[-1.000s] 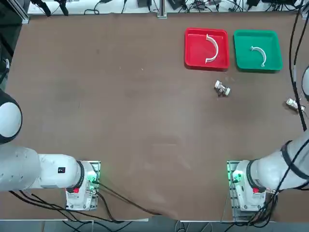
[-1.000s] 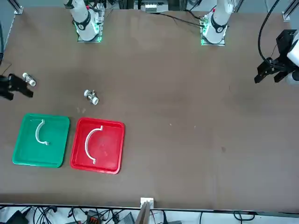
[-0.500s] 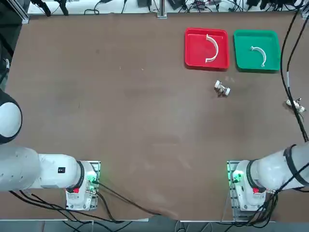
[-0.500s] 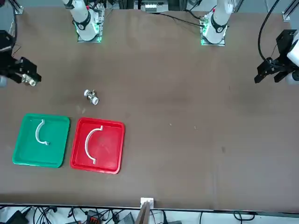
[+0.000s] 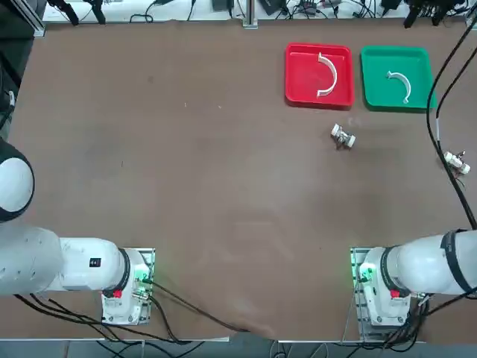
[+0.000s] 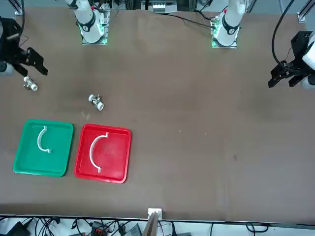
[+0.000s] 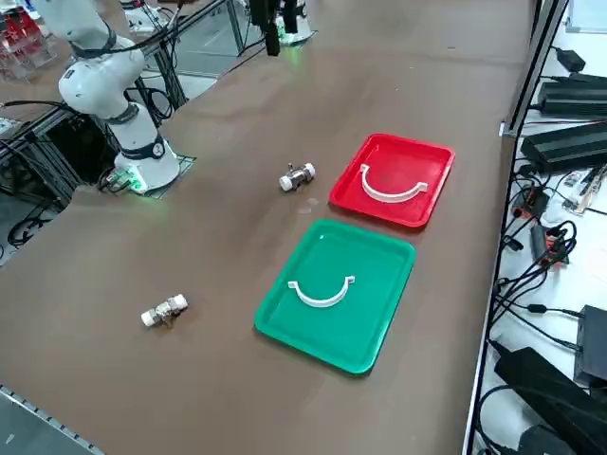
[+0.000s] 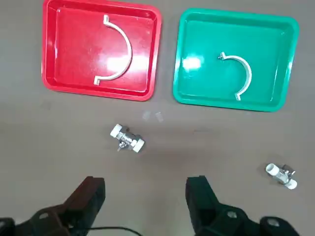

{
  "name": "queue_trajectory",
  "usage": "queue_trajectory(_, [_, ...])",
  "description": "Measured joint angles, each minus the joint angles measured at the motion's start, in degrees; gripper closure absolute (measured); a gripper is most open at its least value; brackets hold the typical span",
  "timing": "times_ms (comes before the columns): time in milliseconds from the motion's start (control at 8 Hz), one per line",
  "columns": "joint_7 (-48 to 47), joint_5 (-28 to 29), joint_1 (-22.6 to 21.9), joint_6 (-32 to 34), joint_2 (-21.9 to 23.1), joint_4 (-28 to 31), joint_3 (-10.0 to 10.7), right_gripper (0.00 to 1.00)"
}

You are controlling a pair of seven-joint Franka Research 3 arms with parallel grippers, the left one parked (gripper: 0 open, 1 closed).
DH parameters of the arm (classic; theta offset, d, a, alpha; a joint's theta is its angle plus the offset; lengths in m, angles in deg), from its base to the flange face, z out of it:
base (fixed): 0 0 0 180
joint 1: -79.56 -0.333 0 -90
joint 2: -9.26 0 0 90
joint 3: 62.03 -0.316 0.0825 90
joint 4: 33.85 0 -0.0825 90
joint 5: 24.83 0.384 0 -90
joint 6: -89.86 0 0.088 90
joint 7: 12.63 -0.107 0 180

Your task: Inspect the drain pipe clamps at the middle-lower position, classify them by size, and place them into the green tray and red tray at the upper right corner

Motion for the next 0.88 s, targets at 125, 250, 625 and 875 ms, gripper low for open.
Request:
queue_trajectory(125, [-0.1,0.0,0.1,-0.1,0.3,0.1,0.0,0.00])
queue_trajectory(250, [-0.1,0.0,0.3,-0.1,0.3,0.1,0.0,0.00])
queue_trajectory(625, [-0.1,0.0,2.6,-0.4,0.3,0.1,-1.4,0.00])
queue_trajectory(875, [-0.7,0.0,4.5,-0.8,0.3,0.2,-4.1,0.00])
